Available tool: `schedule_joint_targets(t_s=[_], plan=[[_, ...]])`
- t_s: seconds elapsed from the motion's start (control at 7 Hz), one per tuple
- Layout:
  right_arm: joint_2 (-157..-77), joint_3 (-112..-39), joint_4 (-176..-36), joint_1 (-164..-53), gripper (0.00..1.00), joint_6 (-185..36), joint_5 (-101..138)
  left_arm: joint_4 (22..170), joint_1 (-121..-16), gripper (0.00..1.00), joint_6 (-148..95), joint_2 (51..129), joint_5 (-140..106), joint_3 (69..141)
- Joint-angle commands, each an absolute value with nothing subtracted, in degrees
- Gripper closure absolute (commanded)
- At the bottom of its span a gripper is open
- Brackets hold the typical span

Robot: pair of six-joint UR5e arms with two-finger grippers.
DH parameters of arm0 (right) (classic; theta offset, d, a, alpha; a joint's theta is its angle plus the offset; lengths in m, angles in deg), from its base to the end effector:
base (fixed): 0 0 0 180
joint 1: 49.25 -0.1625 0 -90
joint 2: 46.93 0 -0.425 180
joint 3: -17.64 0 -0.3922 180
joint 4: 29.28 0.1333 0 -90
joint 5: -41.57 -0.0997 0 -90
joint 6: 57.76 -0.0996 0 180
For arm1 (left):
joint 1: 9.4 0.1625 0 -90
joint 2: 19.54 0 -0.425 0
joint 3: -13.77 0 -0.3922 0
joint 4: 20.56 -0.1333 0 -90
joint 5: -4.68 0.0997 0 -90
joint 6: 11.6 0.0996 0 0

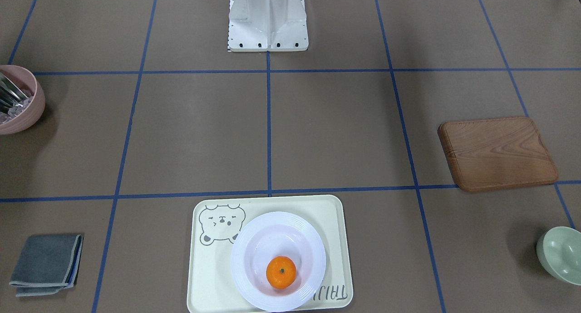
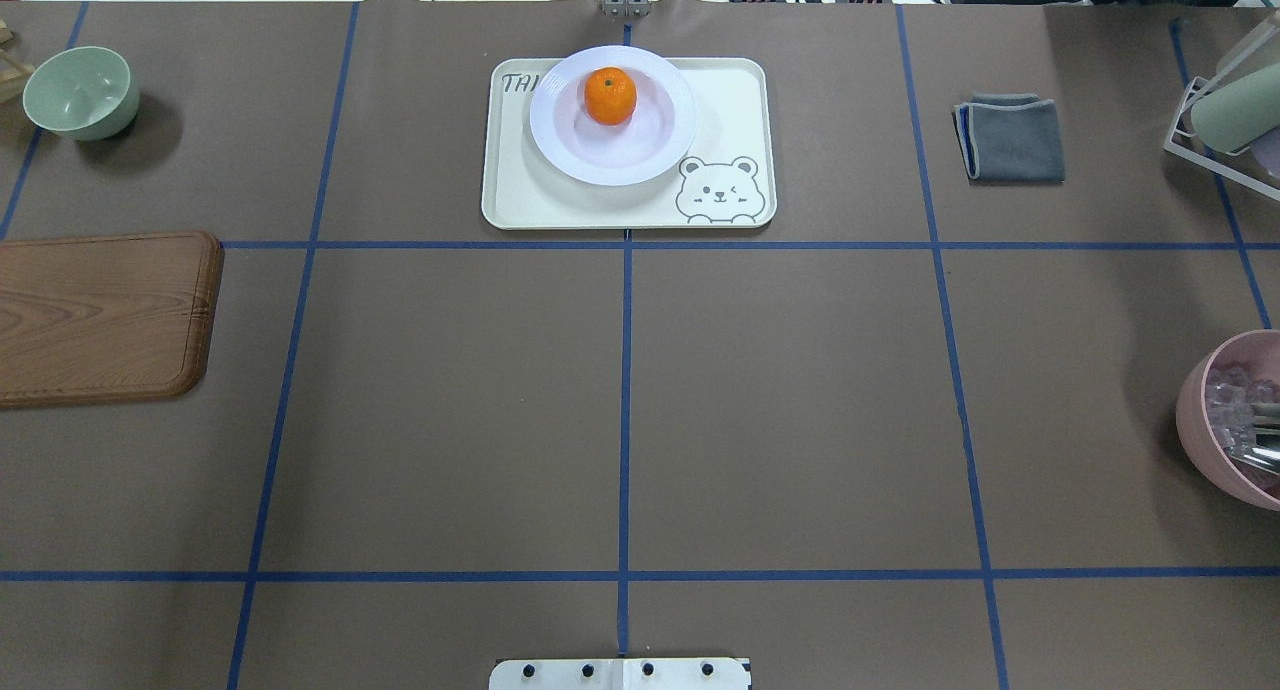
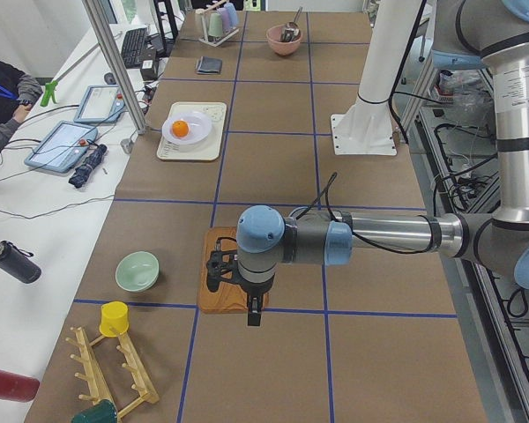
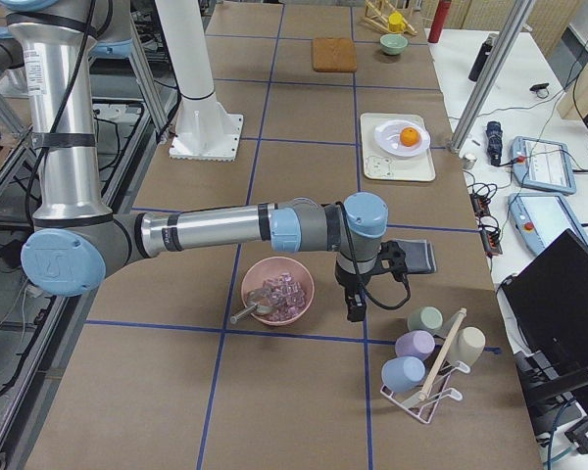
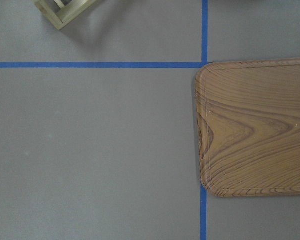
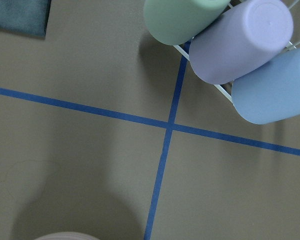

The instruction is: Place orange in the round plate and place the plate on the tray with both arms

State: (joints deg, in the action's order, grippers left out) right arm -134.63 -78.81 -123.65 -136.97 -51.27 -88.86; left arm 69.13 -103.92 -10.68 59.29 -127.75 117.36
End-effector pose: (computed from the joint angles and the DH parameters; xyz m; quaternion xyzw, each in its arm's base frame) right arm 0.0484 -0.5122 0.5955 0.0485 -0.3437 -0.0849 0.9340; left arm -0.0984 -0.4054 0.6327 0.0343 0.3606 -0.0226 0.9318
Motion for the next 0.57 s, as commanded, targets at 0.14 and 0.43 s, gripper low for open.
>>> schedule_joint_targets(t_s=[0.14, 0.43], plan=[[-134.7, -78.7, -123.6, -137.0, 0.0, -51.2, -88.9, 69.1, -104.0, 0.01, -10.7, 59.2, -127.8, 117.4], [-134.8, -78.7, -123.6, -137.0, 0.0, -51.2, -88.9, 69.1, -104.0, 0.01, -10.7, 59.0, -127.8, 117.4]])
